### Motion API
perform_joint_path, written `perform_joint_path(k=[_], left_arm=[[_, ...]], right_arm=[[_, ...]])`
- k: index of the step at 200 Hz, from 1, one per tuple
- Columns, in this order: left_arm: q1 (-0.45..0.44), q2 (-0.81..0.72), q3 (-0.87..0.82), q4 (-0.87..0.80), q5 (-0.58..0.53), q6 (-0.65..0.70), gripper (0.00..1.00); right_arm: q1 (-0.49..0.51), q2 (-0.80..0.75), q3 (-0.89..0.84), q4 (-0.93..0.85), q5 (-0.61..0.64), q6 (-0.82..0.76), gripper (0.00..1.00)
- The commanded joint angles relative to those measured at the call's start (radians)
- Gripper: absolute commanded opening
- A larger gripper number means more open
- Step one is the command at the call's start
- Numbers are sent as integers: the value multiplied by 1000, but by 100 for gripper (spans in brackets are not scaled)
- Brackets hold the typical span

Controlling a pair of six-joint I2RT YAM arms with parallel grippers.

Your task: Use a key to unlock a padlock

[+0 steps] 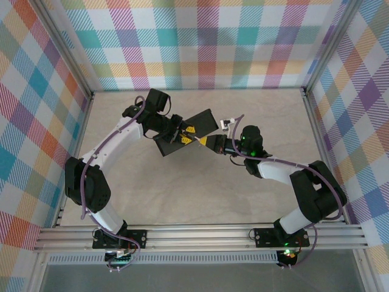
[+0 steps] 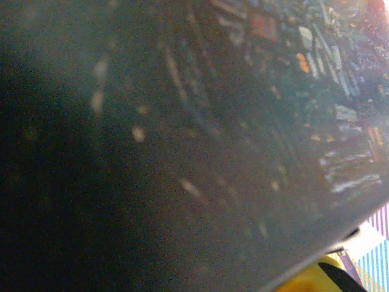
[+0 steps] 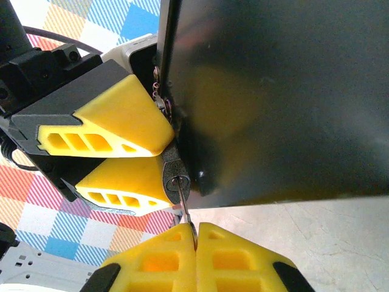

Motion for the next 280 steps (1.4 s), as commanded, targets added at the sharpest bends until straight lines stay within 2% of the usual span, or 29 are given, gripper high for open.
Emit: perform_joint_path(k=[1,59,107,190,221,253,280], left_arm=[[9,-51,6,53,49,39,3],[9,-47,5,-6,25,67,3],[9,-59,-12,0,10,63,3],[-2,-37,-20,16,45,83,3],[-5,-15,4,-1,70,113,3],[-11,-8,14,-26,73,139,2],[-19,0,1,-17,77,135,2]], right_arm=[[18,27,46,75,-15,-24,7],[40,82,116,119,-30,-7,7],[51,159,105,210,-23,67,7],[83,209,151,256,-47,77,7],[85,224,176,204,-20,73,6],[90,254,232,263,-15,131,6],[109,271,295,206,-22,139,6]])
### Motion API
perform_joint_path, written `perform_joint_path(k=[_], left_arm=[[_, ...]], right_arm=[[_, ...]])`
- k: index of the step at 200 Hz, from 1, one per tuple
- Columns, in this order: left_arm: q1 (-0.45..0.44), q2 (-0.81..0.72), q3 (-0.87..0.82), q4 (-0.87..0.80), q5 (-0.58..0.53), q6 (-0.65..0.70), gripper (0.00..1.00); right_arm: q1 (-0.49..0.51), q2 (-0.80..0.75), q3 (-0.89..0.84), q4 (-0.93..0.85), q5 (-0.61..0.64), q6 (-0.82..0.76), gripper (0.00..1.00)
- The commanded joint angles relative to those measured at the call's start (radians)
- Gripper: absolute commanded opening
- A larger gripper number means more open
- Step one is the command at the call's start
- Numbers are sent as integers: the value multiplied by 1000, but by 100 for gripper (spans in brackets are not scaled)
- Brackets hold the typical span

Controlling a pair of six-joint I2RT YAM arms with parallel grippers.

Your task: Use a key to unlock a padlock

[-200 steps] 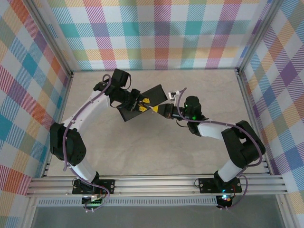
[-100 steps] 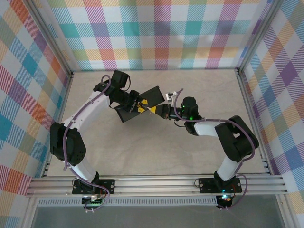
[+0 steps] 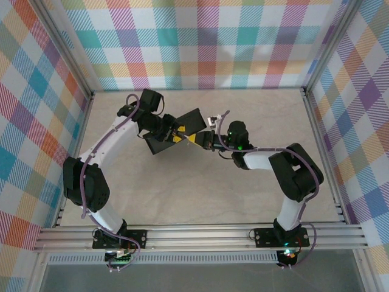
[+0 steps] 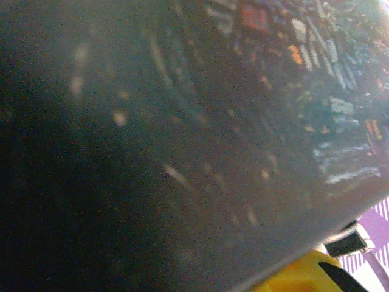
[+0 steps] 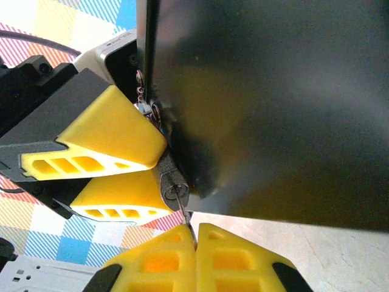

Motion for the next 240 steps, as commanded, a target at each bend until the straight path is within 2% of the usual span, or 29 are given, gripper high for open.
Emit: perform_joint_path(k=[1,32,64,93,125,144,181,208,240], left_arm=[[-65,1,21,19,199,42,2],[-65,12,25,18,200,47,1],[-59,19,38,-7,190,68,1],[-37,9,20,-52,160,84,1],[-34,1,-7,-18,157,28,1],[-35,4,4,-29,157,26,1],[-60,13,18,-49,149,23,1],[-79,14,37,-67,135,16,1],[-71,30,66,-116,110,54,10]], right_arm=[[62,6,121,81,19,37,6],[76,22,145,114,29,117,6],[71,31,198,56,-7,212,6],[66,-13,207,-135,-25,154,6],[86,-43,171,-124,-87,116,7],[88,-87,130,-266,-58,42,7],[88,-116,80,-254,-44,132,6],[88,-158,80,-368,-28,135,6],[86,-221,93,-536,23,71,7]])
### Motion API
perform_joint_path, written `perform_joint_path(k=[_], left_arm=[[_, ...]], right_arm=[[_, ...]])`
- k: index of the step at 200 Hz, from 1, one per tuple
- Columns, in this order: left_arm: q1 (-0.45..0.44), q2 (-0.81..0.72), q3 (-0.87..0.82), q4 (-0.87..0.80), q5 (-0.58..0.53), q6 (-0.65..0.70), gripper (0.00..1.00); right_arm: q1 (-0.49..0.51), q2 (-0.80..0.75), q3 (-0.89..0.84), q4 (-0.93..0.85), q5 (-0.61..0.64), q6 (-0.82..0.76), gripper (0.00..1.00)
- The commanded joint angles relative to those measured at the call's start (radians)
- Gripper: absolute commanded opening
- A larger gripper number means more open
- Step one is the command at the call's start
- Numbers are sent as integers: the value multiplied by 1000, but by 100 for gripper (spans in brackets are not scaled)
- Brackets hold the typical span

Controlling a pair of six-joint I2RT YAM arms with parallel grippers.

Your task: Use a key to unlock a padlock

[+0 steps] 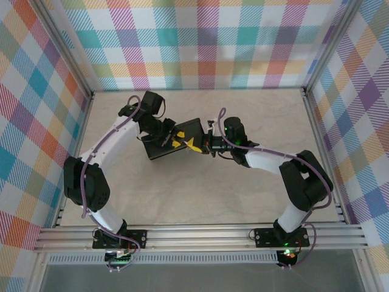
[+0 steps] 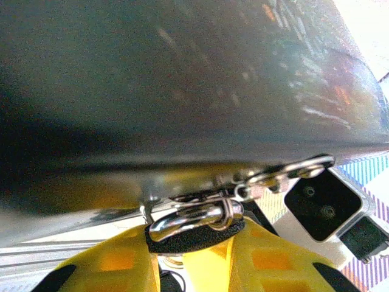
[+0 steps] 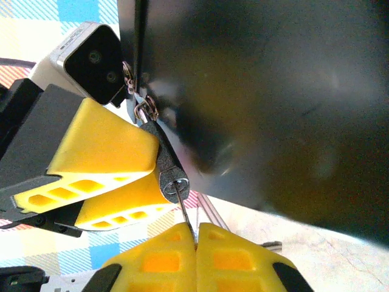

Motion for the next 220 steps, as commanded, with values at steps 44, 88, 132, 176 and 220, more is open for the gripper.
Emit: perform_joint_path(k=[44,88,132,176,220], left_arm=[[-44,47,82,-5,125,52,14],[-25,55,101,-6,149,81,7],[-9,58,118,-31,174,149,3],[25,45,97,-25,184,160,3],[64,43,116,-53,169,195,6]], right_arm=[[45,-25,115,-71,-22,-47,7],[42,-8,145,-128,-1,-151,7],[-22,74,99,223,-62,107,6],[-15,133,168,262,-92,158,6],[-10,86,191,-19,-53,3,6]])
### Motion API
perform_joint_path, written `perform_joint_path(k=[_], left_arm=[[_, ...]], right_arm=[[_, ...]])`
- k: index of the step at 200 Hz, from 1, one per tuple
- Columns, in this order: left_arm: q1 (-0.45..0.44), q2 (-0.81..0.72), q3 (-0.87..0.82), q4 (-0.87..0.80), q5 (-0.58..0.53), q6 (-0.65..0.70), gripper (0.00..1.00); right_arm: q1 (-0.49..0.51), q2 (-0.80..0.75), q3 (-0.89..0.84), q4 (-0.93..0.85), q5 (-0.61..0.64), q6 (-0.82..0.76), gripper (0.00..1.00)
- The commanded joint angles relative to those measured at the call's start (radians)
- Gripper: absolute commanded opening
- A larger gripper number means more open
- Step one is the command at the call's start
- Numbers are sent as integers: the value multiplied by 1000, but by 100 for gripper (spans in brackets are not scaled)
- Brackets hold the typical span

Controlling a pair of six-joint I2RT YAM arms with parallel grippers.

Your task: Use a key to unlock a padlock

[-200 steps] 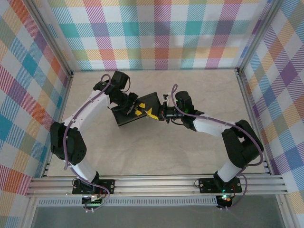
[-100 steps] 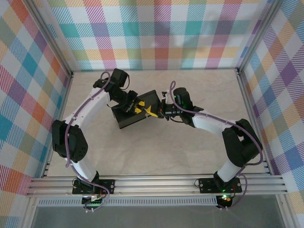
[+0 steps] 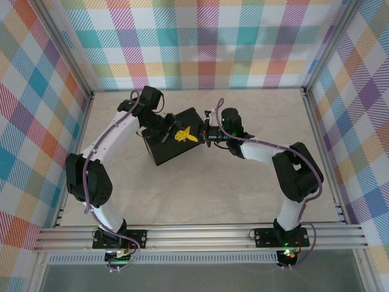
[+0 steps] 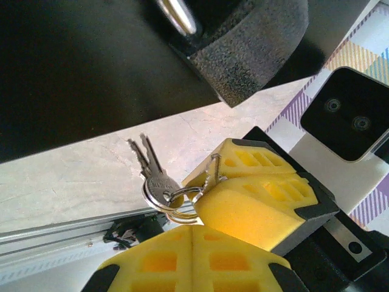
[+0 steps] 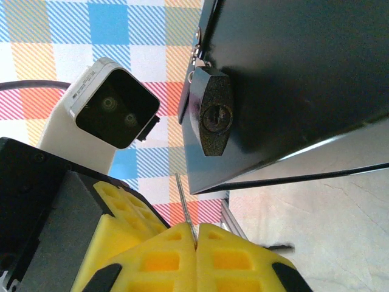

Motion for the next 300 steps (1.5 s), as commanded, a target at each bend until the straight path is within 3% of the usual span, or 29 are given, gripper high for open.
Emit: perform_joint_path(k=[1,56,81,101,119,175,206,219,252,300], left_arm=[[24,-5,34,-19,14,48,6],[51,39,269,-213,-88,300,27],[52,78,363,-312,-234,543,36],[51,76,367,-294,-377,740,40],[52,65,371,-256,-435,933,45],[44,73,340,-127,-287,1474,52],[45,56,245,-83,-127,1927,58],[54,54,221,-26,-102,2014,61],[69,155,303,-121,-87,2212,60],[82,240,333,-142,-127,2314,59]], right_arm=[[18,-50,39,-109,-9,-81,7],[14,-52,63,-221,12,-124,7],[11,-48,60,-209,13,-124,7],[7,-45,66,-204,15,-126,7],[-4,-54,70,-230,0,-146,7],[-70,-98,142,-508,-104,-350,7],[-110,-77,195,-581,-177,-409,7],[-119,-60,236,-632,-207,-446,7],[-134,-18,331,-772,-245,-531,8],[-155,32,402,-859,-280,-571,8]])
